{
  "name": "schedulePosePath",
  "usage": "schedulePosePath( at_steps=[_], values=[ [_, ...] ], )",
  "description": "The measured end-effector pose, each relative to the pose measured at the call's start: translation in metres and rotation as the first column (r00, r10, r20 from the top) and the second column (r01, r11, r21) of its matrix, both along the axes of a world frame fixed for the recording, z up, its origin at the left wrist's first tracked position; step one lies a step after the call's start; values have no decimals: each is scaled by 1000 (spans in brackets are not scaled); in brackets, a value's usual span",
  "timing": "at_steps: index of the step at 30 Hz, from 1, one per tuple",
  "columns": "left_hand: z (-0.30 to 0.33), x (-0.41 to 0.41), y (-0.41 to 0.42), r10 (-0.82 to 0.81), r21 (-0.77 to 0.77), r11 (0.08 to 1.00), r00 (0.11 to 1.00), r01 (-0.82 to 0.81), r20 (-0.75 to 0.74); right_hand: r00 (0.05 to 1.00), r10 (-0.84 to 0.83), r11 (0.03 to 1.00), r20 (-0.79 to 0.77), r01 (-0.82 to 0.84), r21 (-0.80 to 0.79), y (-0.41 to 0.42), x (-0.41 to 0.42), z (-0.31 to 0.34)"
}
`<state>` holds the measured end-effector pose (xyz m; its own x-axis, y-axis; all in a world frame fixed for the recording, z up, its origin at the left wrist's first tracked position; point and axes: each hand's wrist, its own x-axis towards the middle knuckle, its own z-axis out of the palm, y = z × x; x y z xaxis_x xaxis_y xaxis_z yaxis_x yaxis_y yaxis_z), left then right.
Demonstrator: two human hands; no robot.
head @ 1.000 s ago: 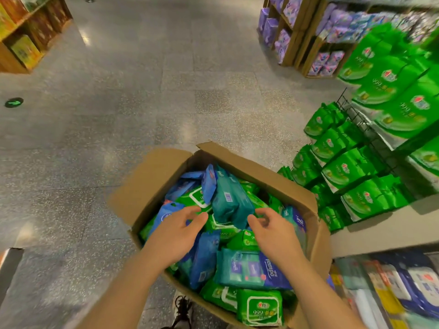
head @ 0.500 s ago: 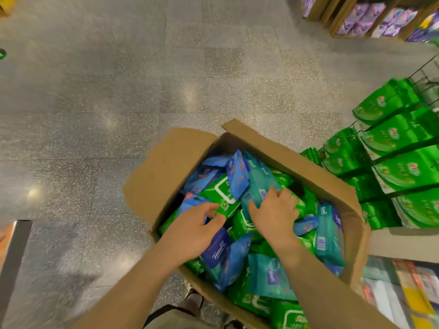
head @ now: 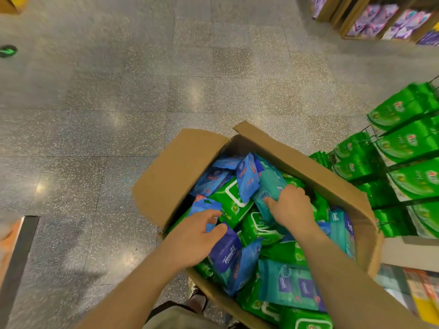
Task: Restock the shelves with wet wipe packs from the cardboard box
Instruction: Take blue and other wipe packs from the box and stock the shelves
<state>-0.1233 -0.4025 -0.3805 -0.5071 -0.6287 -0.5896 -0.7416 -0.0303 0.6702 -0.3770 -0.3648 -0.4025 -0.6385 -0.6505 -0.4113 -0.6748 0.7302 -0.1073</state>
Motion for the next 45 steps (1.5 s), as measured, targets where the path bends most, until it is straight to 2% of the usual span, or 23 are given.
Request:
schedulePosePath(
  at_steps=[8, 11, 13, 15, 18, 20, 21, 23, 25, 26, 28, 31, 34, 36, 38, 39, 41, 45],
  values=[
    [9, -14, 11, -18, 73, 997, 1000, 19, -17, 973, -165, 985, 159, 171, -28, 18, -12, 38],
    [11, -27, 16, 18, 92, 996, 1000, -17, -13, 936, -243, 961, 255, 267, -65, 35, -11, 46],
    [12, -35, 18, 68, 90, 994, 998, -67, -9, 833, -328, 892, 446, 428, -144, 47, -8, 53],
    [14, -42, 18, 114, 38, 993, 993, -114, 0, 664, -374, 789, 647, 594, -154, 56, 0, 62],
    [21, -53, 19, 215, 36, 976, 974, -213, -69, 500, -361, 691, 788, 710, -134, 69, 12, 70],
    [25, -63, 18, 418, 243, 895, 895, -375, -157, 395, -321, 618, 861, 776, -126, 72, 24, 76],
    [27, -68, 18, 543, 410, 800, 819, -437, -186, 356, -293, 596, 887, 793, -122, 73, 30, 79],
    [31, -76, 17, 712, 723, 569, 675, -391, -195, 299, -222, 594, 928, 796, -114, 75, 45, 83],
    [34, -77, 16, 818, 889, 379, 542, -256, -192, 276, -172, 635, 945, 765, -108, 74, 57, 82],
    [35, -75, 15, 854, 921, 324, 487, -216, -186, 280, -164, 660, 946, 744, -106, 72, 62, 80],
    [32, -71, 10, 887, 938, 286, 426, -198, -181, 297, -159, 703, 941, 703, -104, 68, 69, 74],
    [24, -63, 0, 899, 923, 290, 403, -253, -172, 342, -135, 785, 930, 610, -110, 57, 70, 70],
    [15, -54, -11, 917, 913, 272, 368, -305, -151, 460, -165, 816, 873, 561, -141, 46, 54, 63],
    [10, -48, -16, 916, 893, 295, 367, -340, -162, 650, -258, 789, 715, 569, -233, 39, 33, 49],
    [5, -41, -18, 905, 881, 314, 392, -353, -166, 881, -300, 852, 366, 420, -313, 35, 9, 27],
    [4, -38, -18, 899, 883, 318, 405, -346, -166, 939, -279, 900, 199, 328, -288, 33, 0, 16],
    [2, -32, -16, 895, 888, 317, 416, -334, -163, 964, -255, 951, 69, 263, -162, 29, -10, -1],
    [2, -24, -14, 894, 886, 302, 427, -352, -135, 972, -237, 971, 3, 236, 28, 20, -10, -14]
  ],
)
